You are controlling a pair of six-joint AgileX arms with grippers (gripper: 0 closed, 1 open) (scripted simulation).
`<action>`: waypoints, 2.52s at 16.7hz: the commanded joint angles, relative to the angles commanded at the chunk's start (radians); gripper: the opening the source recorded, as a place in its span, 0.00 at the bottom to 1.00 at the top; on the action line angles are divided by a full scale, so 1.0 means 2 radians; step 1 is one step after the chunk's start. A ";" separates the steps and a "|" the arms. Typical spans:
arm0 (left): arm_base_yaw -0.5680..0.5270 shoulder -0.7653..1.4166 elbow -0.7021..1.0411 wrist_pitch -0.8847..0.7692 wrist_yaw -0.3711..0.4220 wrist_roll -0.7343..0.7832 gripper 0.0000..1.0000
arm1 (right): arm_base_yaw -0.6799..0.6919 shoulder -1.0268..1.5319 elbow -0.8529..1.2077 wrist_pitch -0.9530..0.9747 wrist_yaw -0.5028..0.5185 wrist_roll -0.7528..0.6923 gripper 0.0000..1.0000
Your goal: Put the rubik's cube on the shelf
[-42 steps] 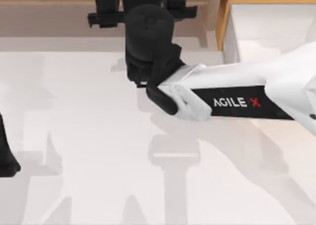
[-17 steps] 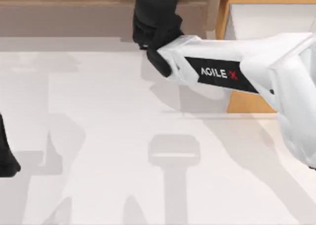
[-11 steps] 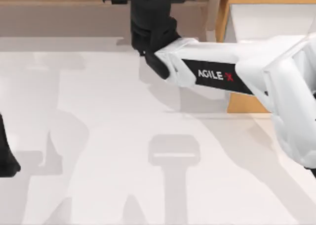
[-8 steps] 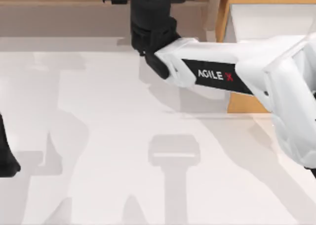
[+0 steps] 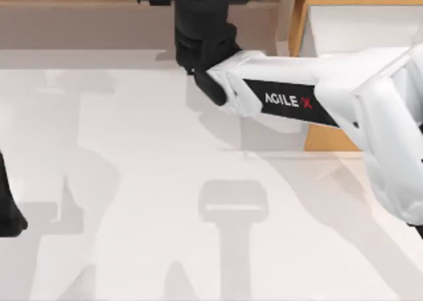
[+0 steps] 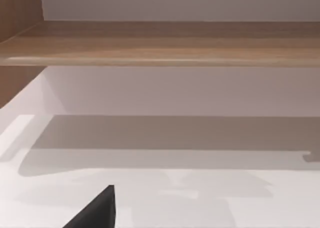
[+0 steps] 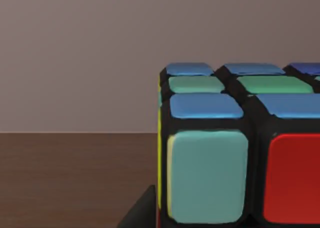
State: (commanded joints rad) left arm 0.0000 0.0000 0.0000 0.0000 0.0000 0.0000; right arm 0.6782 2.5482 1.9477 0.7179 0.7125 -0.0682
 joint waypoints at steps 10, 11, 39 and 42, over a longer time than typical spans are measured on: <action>0.000 0.000 0.000 0.000 0.000 0.000 1.00 | 0.000 0.000 0.000 0.000 0.000 0.000 1.00; 0.000 0.000 0.000 0.000 0.000 0.000 1.00 | 0.000 0.000 0.000 0.000 0.000 0.000 1.00; 0.000 0.000 0.000 0.000 0.000 0.000 1.00 | -0.109 -0.274 -0.838 0.497 -0.175 -0.684 1.00; 0.000 0.000 0.000 0.000 0.000 0.000 1.00 | -0.155 -0.283 -0.862 0.516 -0.169 -0.733 1.00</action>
State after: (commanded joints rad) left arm 0.0000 0.0000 0.0000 0.0000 0.0000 0.0000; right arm 0.3691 1.9817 0.2239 1.7504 0.3749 -1.5338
